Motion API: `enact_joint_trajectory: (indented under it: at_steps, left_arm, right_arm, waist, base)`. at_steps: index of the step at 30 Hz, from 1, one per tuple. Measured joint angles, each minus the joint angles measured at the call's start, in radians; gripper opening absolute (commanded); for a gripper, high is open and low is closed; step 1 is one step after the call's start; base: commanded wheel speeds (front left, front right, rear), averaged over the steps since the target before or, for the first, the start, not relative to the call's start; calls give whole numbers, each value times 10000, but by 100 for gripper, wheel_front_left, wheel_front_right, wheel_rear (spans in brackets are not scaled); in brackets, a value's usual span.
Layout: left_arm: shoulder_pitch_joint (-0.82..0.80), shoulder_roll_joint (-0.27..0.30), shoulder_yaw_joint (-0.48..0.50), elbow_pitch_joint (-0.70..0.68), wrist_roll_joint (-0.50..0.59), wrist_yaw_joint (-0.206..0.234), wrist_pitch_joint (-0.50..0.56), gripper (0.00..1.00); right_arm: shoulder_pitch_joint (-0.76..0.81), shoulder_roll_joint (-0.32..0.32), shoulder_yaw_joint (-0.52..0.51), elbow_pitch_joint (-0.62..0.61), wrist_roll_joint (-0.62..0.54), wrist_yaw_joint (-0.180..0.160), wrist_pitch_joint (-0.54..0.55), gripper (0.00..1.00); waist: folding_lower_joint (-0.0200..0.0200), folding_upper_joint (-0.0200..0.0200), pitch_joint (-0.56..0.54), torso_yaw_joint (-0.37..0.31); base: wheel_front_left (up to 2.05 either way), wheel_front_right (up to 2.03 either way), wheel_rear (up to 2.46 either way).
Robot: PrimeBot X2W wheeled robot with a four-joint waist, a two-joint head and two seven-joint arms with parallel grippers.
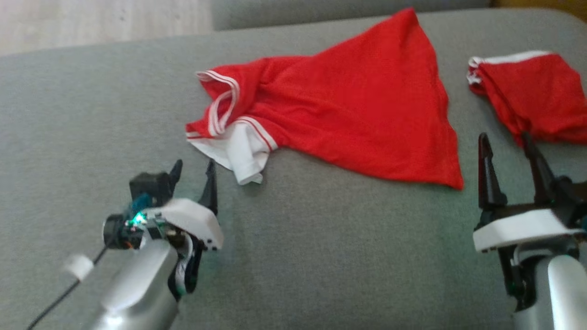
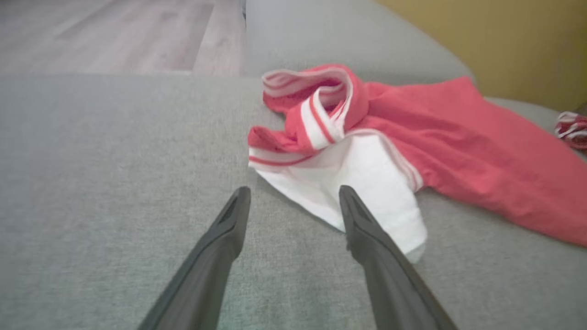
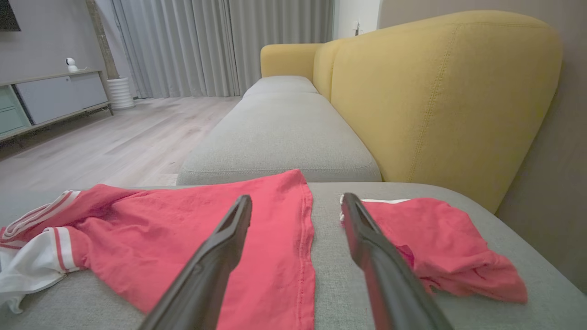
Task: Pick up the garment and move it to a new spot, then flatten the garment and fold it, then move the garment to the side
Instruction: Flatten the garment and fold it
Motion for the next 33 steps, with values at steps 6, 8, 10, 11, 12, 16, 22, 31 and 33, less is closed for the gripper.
enact_joint_trajectory:
  at_steps: [6,8,10,11,12,16,22,31,33]
  left_arm:
    - [-923,-213,-2,1653,-180,-161,786,100]
    - [-1148,-290,42,1931,-182,-167,742,100]
    - [-1408,-337,115,2119,-253,-215,677,100]
    - [-1532,-368,146,2230,-270,-268,675,100]
    - [-1646,-389,144,2330,-284,-311,679,100]
    - [-1893,-454,59,2704,-316,-502,817,89]
    - [-2070,-573,-128,2984,-301,-704,842,0]
    - [-1013,-40,-228,1983,-219,-694,268,0]
    - [-734,336,-251,1429,-221,-688,499,0]
  right_arm:
    - [-296,0,-6,-142,0,0,-6,100]
    - [-341,0,-12,-157,0,0,-46,100]
    - [-340,0,-10,-178,2,0,-48,100]
    - [-340,0,-13,-188,2,0,-50,100]
    - [-340,0,-13,-188,4,0,-50,100]
    - [-345,0,-8,-186,17,0,-63,100]
    - [-346,0,-111,-165,86,0,-159,100]
    - [-309,0,-366,-128,86,0,-224,100]
    - [-291,0,-360,-128,86,0,-222,100]
  waist:
    - [1,0,735,-567]
    - [1,0,905,-737]
    - [0,0,1037,-871]
    - [0,0,1086,-921]
    - [0,0,1125,-963]
    - [-2,0,1183,-1066]
    - [-1,0,1071,-964]
    - [-3,0,535,-362]
    - [-3,0,426,-221]
  base:
    - [0,0,0]
    - [0,0,0]
    - [0,0,0]
    - [0,0,0]
    - [0,0,0]
    - [0,0,0]
    - [0,0,0]
    - [0,0,0]
    - [0,0,0]
